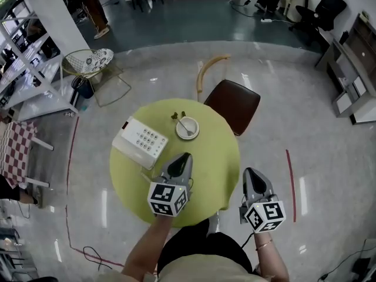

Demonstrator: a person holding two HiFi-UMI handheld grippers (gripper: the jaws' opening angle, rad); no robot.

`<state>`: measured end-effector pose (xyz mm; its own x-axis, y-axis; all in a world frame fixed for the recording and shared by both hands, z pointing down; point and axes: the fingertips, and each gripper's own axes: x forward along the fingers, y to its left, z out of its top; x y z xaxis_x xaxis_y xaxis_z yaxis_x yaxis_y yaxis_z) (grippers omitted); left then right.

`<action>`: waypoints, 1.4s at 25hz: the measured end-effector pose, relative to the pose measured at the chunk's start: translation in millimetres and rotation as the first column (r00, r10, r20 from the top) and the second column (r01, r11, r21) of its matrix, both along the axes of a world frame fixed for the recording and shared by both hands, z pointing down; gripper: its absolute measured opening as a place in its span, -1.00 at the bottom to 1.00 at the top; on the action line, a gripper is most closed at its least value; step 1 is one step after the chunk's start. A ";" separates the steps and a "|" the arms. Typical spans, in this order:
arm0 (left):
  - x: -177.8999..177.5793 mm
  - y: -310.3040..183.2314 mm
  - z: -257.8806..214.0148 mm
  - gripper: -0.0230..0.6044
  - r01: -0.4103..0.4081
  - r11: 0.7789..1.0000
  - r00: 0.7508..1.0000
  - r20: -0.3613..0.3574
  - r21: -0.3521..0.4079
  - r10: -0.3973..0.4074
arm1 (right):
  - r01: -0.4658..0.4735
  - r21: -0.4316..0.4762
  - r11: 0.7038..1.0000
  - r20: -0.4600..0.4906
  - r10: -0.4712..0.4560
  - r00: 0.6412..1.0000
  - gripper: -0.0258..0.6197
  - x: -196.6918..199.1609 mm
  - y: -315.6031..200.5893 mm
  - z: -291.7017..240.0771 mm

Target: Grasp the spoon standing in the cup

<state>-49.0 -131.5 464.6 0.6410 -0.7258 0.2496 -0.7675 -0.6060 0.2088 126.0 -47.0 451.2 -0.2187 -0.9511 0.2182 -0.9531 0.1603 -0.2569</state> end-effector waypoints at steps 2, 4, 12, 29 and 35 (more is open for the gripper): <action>-2.2 -11.8 1.7 -0.85 0.000 1.000 1.000 0.000 -0.003 0.000 | -0.005 -0.004 1.000 0.000 0.005 1.000 -0.92 -1.5 -8.6 0.9; -2.7 -21.2 3.5 -0.85 -0.003 1.000 1.000 0.002 -0.005 0.003 | -0.010 -0.008 1.000 -0.003 0.010 1.000 -0.92 -1.8 -13.8 2.4; -1.8 -46.4 4.2 -0.76 0.019 1.000 0.999 0.026 -0.004 -0.019 | -0.016 -0.036 0.999 -0.001 0.016 1.000 -0.92 8.0 -23.6 10.6; -26.2 -88.4 36.1 -0.42 0.165 0.982 0.986 0.045 -0.091 -0.162 | 0.127 -0.108 0.986 0.004 -0.127 0.992 -0.92 -0.5 -60.1 34.6; -29.4 -107.2 51.6 -0.40 0.208 0.971 0.978 0.041 -0.120 -0.205 | 0.144 -0.133 0.981 0.010 -0.144 0.990 -0.92 1.4 -72.8 45.4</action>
<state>-78.4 -238.6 516.2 0.4720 -0.8043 0.3609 -0.8800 -0.4050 0.2483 127.4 -119.8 496.6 -0.3513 -0.8721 0.3407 -0.9224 0.2599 -0.2858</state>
